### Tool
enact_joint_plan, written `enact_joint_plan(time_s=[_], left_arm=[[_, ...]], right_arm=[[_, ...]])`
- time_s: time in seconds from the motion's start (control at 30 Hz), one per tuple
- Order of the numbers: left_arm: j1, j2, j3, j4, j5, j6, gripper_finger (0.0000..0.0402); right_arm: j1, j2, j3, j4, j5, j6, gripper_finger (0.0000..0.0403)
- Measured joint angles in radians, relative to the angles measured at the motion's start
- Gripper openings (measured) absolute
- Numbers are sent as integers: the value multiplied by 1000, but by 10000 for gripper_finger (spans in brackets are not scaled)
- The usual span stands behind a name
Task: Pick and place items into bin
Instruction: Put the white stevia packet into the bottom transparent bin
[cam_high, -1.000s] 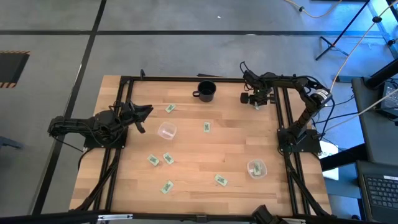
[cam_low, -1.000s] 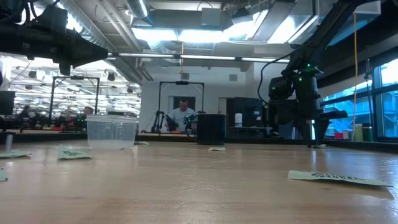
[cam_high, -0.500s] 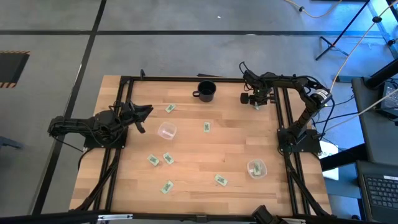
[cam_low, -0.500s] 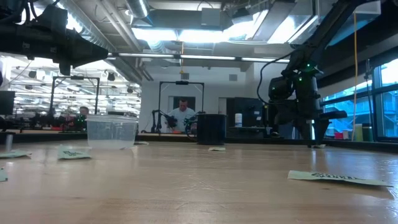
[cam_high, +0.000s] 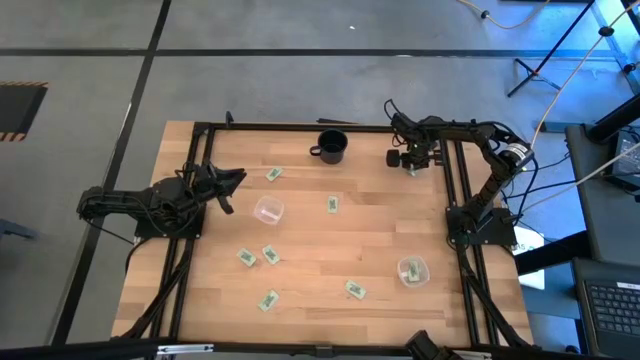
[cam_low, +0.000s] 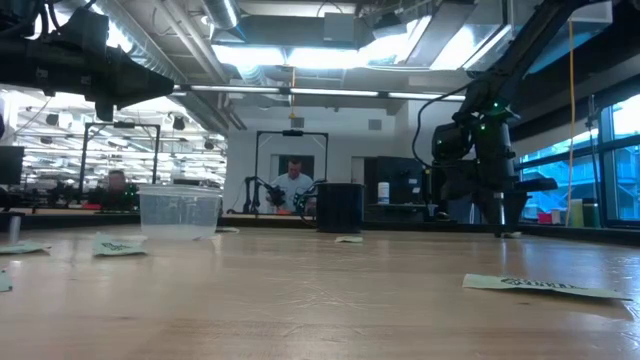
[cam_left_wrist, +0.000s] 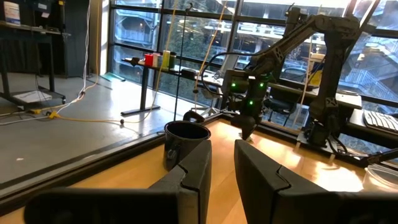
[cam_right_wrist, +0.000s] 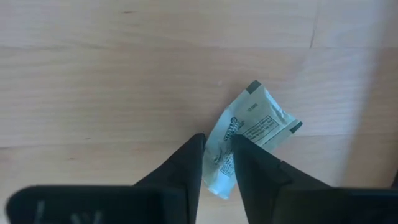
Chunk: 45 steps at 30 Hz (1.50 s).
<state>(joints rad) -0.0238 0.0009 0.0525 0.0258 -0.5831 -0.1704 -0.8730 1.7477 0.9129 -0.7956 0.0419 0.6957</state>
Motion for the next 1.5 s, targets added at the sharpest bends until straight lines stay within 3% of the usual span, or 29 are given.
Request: enact_joint_plan(time_s=[0.43,0.8,1.03,1.2,1.5], left_arm=[[0,0,0,0,0,0,65],[0,0,0,0,0,0,65],[0,0,0,0,0,0,65],[0,0,0,0,0,0,65],[0,0,0,0,0,0,65]], right_arm=[[1,4,26,-50,-13,-53,35],[124,7,219,-301,-35,-125,14],[348,-21,362,-555,-25,-100,10],[568,-153,371,-597,-118,-3,10],[1057,-342,373,-551,-76,410,10]])
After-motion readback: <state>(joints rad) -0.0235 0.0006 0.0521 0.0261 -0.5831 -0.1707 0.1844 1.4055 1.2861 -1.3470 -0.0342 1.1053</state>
